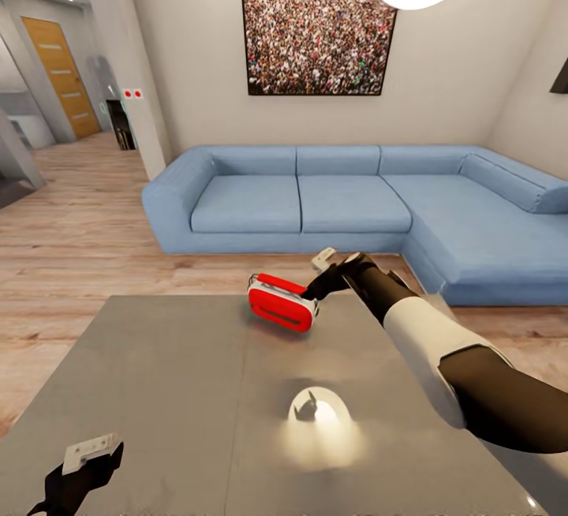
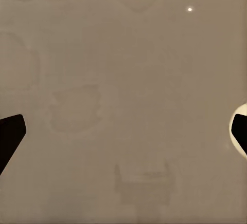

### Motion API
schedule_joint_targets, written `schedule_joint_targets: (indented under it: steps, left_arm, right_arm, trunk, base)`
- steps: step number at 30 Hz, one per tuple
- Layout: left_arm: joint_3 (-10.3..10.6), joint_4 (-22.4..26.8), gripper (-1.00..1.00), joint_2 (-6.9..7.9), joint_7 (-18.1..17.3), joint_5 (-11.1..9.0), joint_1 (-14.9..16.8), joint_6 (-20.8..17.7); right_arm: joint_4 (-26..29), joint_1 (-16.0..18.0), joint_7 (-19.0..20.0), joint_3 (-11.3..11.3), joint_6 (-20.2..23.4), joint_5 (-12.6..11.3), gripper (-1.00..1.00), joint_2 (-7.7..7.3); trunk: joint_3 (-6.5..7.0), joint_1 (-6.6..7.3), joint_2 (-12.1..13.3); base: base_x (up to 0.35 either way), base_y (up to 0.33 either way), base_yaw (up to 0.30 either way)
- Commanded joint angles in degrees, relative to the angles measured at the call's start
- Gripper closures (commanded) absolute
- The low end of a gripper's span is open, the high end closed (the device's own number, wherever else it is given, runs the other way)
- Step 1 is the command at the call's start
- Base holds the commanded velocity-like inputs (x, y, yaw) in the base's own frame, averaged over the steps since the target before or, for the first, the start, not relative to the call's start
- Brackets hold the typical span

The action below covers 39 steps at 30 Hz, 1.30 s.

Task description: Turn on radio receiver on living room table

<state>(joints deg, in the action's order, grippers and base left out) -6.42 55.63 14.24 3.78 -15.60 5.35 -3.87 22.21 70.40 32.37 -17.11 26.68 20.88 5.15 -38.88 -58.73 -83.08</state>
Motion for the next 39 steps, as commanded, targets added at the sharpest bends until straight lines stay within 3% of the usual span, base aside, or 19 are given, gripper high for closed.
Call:
schedule_joint_targets:
  steps: [1, 5, 7, 13, 17, 22, 26, 29, 33, 39]
  left_arm:
    - [0.0, 0.0, -1.00, 0.00, 0.0, 0.0, 0.0, 0.0]
    - [0.0, 0.0, -1.00, 0.00, 0.0, 0.0, 0.0, 0.0]
    - [0.0, 0.0, -1.00, 0.03, 0.0, 0.0, 0.0, 0.0]
    - [0.0, 0.0, -1.00, 0.14, 0.0, 0.0, 0.0, 0.0]
    - [0.0, 0.0, -1.00, 0.11, 0.0, 0.0, 0.0, 0.0]
    - [0.0, 0.0, -1.00, 0.09, 0.0, 0.0, 0.0, 0.0]
    - [0.0, 0.0, -1.00, 0.07, 0.0, 0.0, 0.0, 0.0]
    - [0.0, 0.0, -1.00, 0.02, 0.0, 0.0, 0.0, 0.0]
    - [0.0, 0.0, -1.00, 0.07, 0.0, 0.0, 0.0, 0.0]
    - [0.0, 0.0, -1.00, 0.16, 0.0, 0.0, 0.0, 0.0]
  right_arm:
    - [0.2, 0.0, 0.0, 0.0, 0.1, 0.0, -1.00, -0.02]
    - [1.3, 0.0, 0.2, 0.0, 0.5, 0.0, -1.00, 0.07]
    - [4.6, 0.0, 0.5, 0.0, 1.0, 0.1, -1.00, 0.20]
    - [14.9, 0.2, 1.2, -0.2, 8.7, 0.5, -1.00, 0.43]
    - [17.1, 0.2, 1.3, -0.5, 11.3, 0.5, -1.00, 0.65]
    - [18.1, 0.3, 1.8, -0.9, 18.7, 0.9, -1.00, 1.20]
    - [18.5, 1.1, 1.8, -1.7, 23.9, 4.1, -1.00, 1.92]
    - [18.6, 1.4, 1.9, -2.0, 25.3, 8.6, -1.00, 2.15]
    - [18.8, 1.6, 2.0, -2.0, 23.6, 10.2, -1.00, 2.29]
    - [18.7, 4.2, 2.1, -1.7, 23.4, 10.2, -1.00, 2.29]
  trunk:
    - [-0.09, 0.00, 0.0]
    - [-0.42, 0.00, 0.0]
    - [-0.60, 0.00, 0.0]
    - [-1.14, 0.00, 0.0]
    - [-1.46, 0.00, 0.0]
    - [-1.84, 0.00, 0.0]
    - [-2.15, 0.00, 0.0]
    - [-2.35, 0.00, 0.0]
    - [-2.43, 0.00, 0.0]
    - [-2.44, 0.00, 0.0]
  base:
    - [0.000, 0.000, 0.000]
    - [0.000, 0.000, 0.000]
    - [0.000, 0.000, 0.000]
    - [0.000, 0.000, 0.000]
    - [0.000, 0.000, 0.000]
    - [0.000, 0.000, 0.000]
    - [0.000, 0.000, 0.000]
    - [0.000, 0.000, 0.000]
    - [0.000, 0.000, 0.000]
    - [0.000, 0.000, 0.000]
